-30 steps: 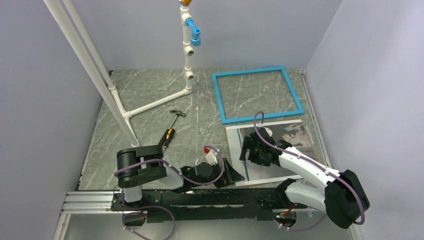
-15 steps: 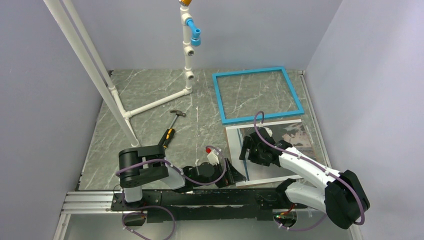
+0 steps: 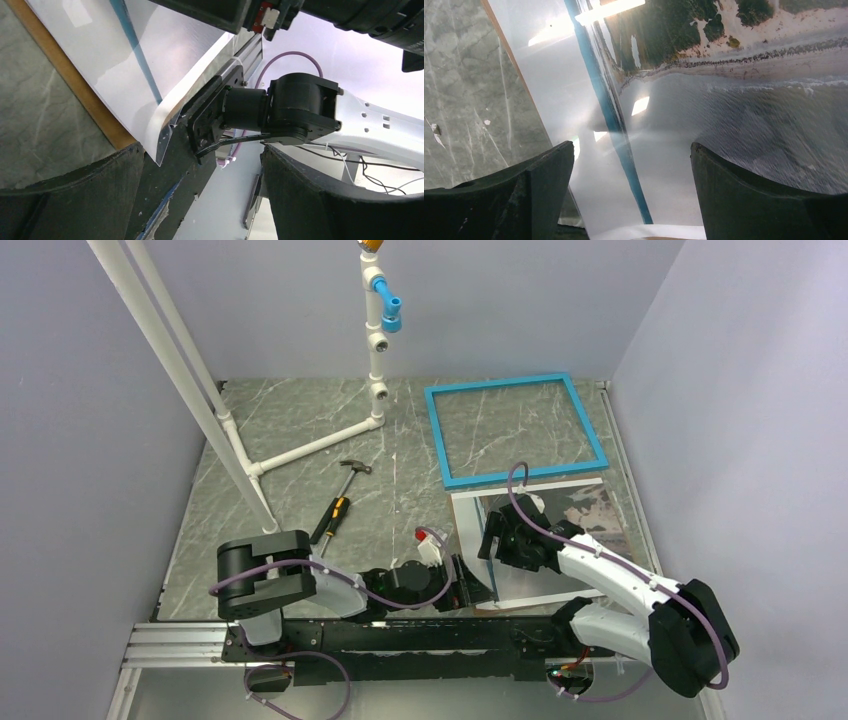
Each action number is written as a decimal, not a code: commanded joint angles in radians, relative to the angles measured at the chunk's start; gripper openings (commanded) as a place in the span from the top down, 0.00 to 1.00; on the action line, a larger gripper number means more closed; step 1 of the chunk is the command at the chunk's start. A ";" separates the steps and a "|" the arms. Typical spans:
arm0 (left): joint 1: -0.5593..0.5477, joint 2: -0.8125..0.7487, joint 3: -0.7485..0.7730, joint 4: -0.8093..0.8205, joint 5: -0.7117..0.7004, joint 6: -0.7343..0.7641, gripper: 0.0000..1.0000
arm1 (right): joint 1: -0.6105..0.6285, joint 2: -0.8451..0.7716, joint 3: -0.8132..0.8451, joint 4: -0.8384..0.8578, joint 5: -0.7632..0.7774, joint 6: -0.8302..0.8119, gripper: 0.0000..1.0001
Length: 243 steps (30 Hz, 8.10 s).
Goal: Take the photo out of the frame
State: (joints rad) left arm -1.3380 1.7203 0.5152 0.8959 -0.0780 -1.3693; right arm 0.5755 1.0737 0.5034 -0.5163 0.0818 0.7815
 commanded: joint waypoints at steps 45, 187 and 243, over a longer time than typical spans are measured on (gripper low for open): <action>-0.005 0.034 -0.005 0.148 -0.050 -0.008 0.43 | -0.001 0.002 0.002 0.027 -0.012 0.004 0.13; 0.002 0.031 0.048 0.011 0.000 -0.055 0.48 | -0.297 -0.074 -0.052 -0.010 0.032 0.077 0.03; -0.007 0.013 0.194 -0.399 0.035 -0.049 0.21 | -0.090 0.032 0.011 0.035 0.090 0.032 0.04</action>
State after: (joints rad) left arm -1.3373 1.7256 0.6765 0.5476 -0.0422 -1.3872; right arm 0.4839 1.0966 0.5182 -0.5159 0.1516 0.7971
